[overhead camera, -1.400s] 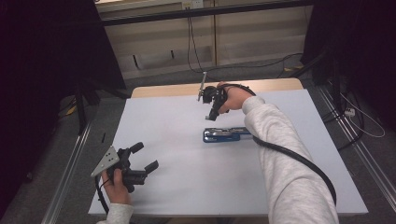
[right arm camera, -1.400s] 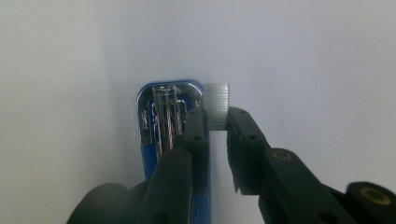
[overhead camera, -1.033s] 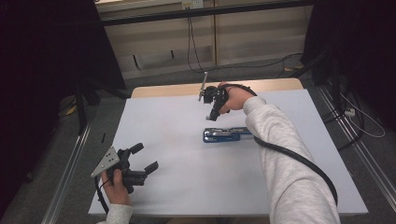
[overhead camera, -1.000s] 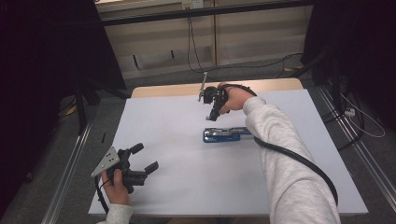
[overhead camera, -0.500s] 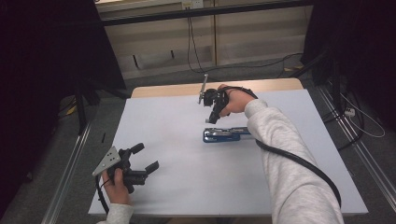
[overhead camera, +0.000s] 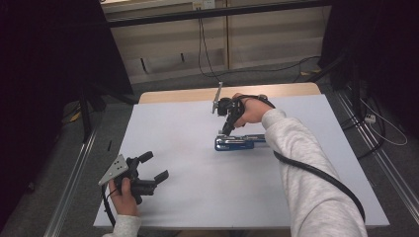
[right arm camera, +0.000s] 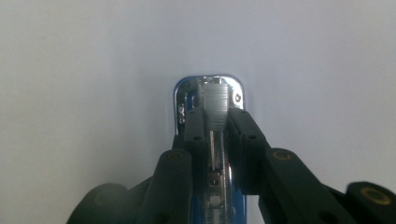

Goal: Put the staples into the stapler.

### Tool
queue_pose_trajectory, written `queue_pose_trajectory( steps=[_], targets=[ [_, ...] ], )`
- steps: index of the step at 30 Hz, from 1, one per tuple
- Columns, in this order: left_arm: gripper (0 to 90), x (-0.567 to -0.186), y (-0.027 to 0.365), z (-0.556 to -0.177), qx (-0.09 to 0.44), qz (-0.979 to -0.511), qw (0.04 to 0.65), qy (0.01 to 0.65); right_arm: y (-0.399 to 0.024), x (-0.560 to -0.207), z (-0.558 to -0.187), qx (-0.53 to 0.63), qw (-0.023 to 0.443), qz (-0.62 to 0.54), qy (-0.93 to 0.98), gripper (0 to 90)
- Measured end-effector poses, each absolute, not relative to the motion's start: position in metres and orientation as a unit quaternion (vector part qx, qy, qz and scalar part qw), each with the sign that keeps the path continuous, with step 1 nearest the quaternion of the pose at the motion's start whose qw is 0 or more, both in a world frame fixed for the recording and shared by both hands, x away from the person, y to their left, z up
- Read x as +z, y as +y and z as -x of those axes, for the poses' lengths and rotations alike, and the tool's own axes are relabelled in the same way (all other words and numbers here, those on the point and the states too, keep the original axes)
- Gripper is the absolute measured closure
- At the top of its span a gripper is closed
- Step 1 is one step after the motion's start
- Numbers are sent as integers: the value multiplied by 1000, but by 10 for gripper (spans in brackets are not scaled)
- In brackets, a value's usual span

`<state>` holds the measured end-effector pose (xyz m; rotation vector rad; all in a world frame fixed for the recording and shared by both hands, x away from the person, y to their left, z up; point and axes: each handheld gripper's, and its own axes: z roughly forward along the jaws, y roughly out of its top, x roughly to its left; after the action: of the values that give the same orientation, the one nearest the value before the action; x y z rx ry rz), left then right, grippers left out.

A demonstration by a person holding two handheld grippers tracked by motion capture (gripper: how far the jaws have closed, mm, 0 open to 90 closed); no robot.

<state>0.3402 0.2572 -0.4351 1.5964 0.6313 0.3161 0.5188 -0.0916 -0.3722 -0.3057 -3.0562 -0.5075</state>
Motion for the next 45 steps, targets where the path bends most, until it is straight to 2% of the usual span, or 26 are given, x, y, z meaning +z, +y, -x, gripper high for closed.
queue_pose_trajectory(
  steps=[45],
  targets=[
    [17, -436, 255, -342, 136, -705, 640, 275, -91, -395, -519, -157, 25, 104, -982, 785]
  ],
)
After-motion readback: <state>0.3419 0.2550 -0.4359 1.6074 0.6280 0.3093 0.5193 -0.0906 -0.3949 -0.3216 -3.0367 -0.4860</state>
